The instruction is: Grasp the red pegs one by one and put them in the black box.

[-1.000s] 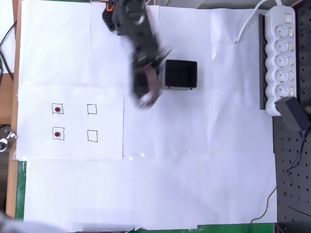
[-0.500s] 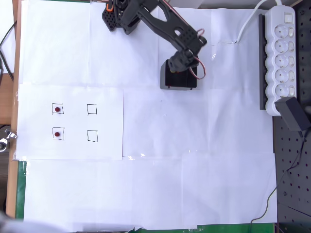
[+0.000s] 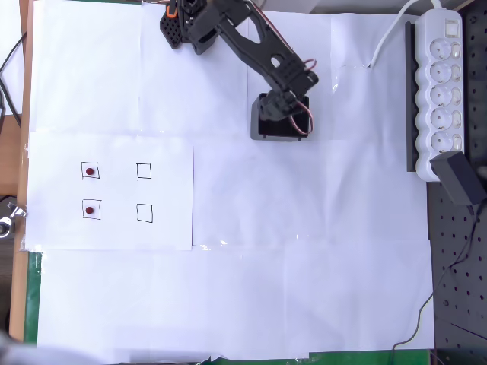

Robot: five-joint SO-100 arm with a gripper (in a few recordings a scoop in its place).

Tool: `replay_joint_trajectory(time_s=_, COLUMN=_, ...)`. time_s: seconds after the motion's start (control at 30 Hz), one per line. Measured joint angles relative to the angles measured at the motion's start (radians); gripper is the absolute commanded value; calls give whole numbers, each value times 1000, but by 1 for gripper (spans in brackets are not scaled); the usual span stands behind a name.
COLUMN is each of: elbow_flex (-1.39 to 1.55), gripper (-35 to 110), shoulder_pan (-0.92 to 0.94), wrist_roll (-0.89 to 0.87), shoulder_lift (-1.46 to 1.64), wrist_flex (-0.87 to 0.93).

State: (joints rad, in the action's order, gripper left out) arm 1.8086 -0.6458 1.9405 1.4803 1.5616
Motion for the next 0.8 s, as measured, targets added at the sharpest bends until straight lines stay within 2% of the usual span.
replay_joint_trajectory(time_s=0.07, elbow_flex=-12, gripper=21, shoulder_pan=97, wrist_roll=-69, shoulder_lift=-109, wrist_flex=-17)
replay_joint_trajectory(time_s=0.17, elbow_flex=-178, gripper=20, shoulder_pan=311, wrist_roll=-233, shoulder_lift=-296, wrist_flex=-155)
replay_joint_trajectory(time_s=0.27, elbow_flex=-436, gripper=20, shoulder_pan=571, wrist_roll=-414, shoulder_lift=-403, wrist_flex=-356)
replay_joint_trajectory(time_s=0.37, elbow_flex=-683, gripper=20, shoulder_pan=785, wrist_roll=-509, shoulder_lift=-431, wrist_flex=-592)
replay_joint_trajectory(time_s=0.6, elbow_flex=-1092, gripper=21, shoulder_pan=1069, wrist_roll=-560, shoulder_lift=-275, wrist_flex=-1345)
replay_joint_trajectory(time_s=0.8, elbow_flex=-1203, gripper=22, shoulder_pan=1149, wrist_roll=-495, shoulder_lift=-28, wrist_flex=-1884)
